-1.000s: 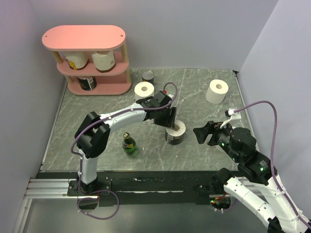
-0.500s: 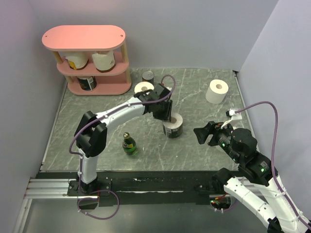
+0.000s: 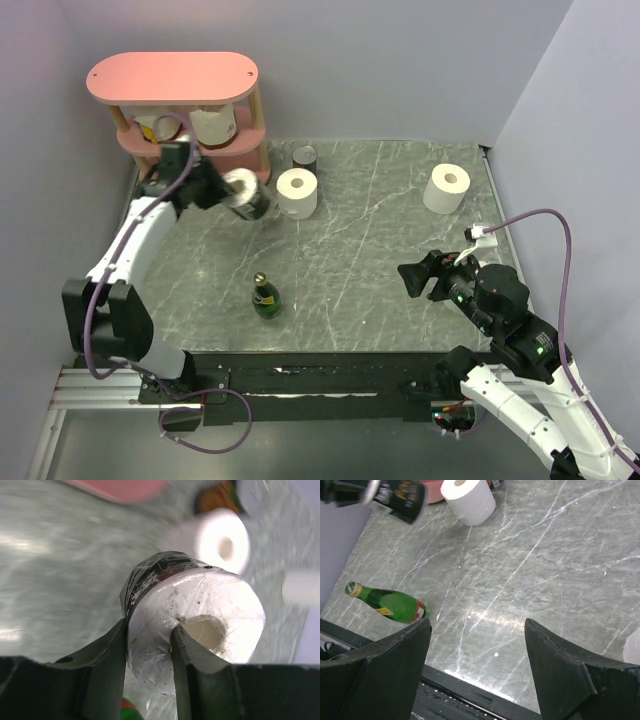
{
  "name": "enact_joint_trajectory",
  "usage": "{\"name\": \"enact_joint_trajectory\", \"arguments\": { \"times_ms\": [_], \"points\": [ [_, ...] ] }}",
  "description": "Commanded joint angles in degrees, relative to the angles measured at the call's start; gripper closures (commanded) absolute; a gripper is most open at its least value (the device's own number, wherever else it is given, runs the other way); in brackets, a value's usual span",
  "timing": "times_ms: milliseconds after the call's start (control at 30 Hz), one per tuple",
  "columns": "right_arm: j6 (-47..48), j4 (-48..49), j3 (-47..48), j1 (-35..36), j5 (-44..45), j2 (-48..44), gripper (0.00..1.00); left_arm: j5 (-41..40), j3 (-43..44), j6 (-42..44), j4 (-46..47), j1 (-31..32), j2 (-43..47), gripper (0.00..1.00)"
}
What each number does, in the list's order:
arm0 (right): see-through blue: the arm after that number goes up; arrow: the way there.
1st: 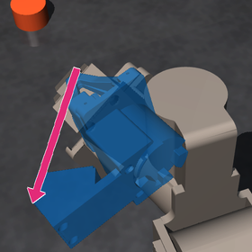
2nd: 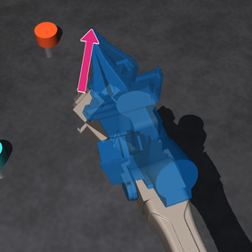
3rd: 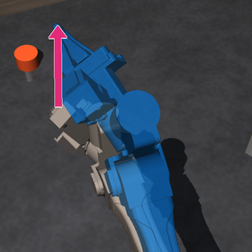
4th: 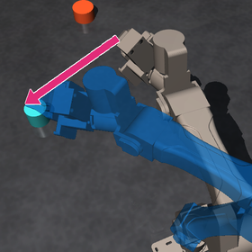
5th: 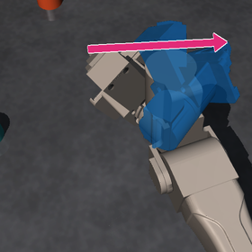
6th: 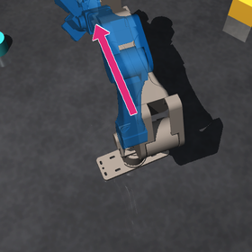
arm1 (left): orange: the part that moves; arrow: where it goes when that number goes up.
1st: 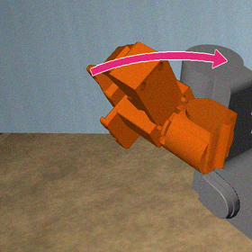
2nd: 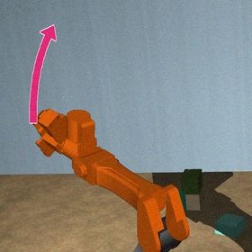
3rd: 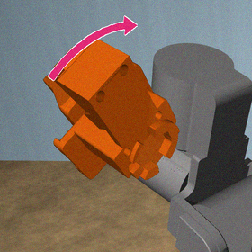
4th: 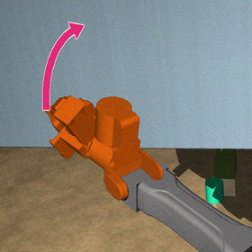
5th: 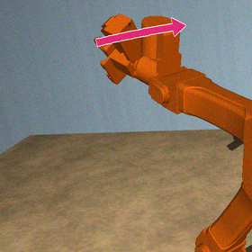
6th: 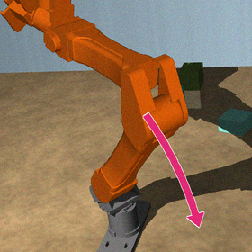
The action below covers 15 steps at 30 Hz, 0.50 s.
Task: Place and organize the paper towels onto the shelf
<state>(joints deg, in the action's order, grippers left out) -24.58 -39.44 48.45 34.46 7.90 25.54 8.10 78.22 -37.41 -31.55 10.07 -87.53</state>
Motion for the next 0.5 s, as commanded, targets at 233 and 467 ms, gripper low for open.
{"name": "enact_joint_trajectory", "arguments": {
  "times_ms": [233, 467],
  "points": [
    [-0.65, 2.26, 0.16, -0.27, -0.78, 0.21, 0.18, 1.58, -10.36, -8.73, 10.19, -15.77, 3.59, 0.72],
    [-0.74, 2.61, 0.42, -0.27, -1.13, 0.56, 0.18, -1.24, -7.73, -14.00, 13.36, -17.89, -1.06, 0.71]
  ]
}}
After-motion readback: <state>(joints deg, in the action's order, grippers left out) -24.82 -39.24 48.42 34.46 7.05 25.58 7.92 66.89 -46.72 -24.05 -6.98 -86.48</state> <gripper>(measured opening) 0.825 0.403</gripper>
